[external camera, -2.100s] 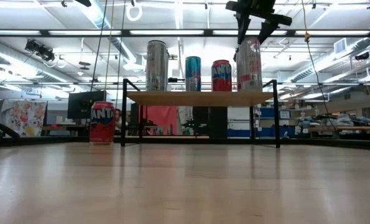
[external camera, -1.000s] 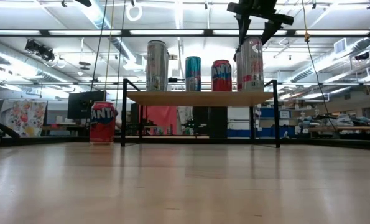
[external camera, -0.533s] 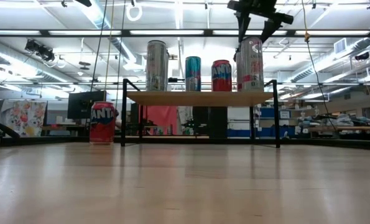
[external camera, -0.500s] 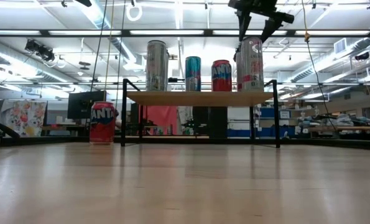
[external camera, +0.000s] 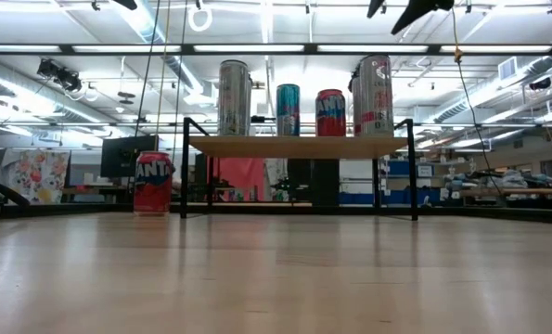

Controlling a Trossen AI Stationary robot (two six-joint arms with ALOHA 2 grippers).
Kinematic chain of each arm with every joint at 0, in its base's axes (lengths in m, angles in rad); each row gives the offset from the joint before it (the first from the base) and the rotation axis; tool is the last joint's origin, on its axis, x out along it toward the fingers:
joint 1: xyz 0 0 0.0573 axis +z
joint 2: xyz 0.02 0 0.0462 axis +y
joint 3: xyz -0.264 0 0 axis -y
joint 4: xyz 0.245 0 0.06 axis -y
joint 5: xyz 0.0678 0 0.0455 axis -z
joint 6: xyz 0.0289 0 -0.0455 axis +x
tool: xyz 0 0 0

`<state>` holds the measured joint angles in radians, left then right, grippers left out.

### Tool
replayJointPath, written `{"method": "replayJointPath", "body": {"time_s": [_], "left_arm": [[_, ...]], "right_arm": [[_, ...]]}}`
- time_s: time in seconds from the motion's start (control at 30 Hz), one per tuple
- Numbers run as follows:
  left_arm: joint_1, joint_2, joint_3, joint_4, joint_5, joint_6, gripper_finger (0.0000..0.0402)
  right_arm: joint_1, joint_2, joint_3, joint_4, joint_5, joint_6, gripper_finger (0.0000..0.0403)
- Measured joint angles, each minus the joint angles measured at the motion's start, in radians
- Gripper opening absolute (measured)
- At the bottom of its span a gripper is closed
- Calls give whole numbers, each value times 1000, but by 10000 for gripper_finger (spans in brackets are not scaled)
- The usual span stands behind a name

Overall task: Place canned beverage on shelf
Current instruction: Put the blue soda can on the shelf aligned with the other blue soda can

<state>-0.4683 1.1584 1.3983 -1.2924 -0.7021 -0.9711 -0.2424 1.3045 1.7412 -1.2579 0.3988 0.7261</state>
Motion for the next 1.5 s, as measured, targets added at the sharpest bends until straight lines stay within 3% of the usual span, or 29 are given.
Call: {"method": "replayJointPath", "body": {"time_s": [0.3, 0.53, 0.67, 0.77, 0.97, 1.27, 1.5], "left_arm": [[0, 0, 0, 0, 0, -8, 357], [0, 0, 0, 2, 0, -10, 357], [0, 0, 0, 3, 0, -13, 357], [0, 0, 0, 3, 0, -13, 357], [0, 0, 0, 2, 0, -13, 357], [0, 0, 0, 2, 0, -11, 357], [0, 0, 0, 2, 0, -8, 357]], "right_arm": [[47, 2, 0, -4, -144, -121, 314], [41, 42, 0, 14, -148, -203, 314], [42, 62, 0, 12, -226, -249, 314], [79, 66, 0, -22, -227, -244, 314], [207, 42, -9, -159, -85, -69, 314], [484, -21, -130, -232, 52, 280, 314], [692, -29, -258, -243, 56, 545, 314]]}}
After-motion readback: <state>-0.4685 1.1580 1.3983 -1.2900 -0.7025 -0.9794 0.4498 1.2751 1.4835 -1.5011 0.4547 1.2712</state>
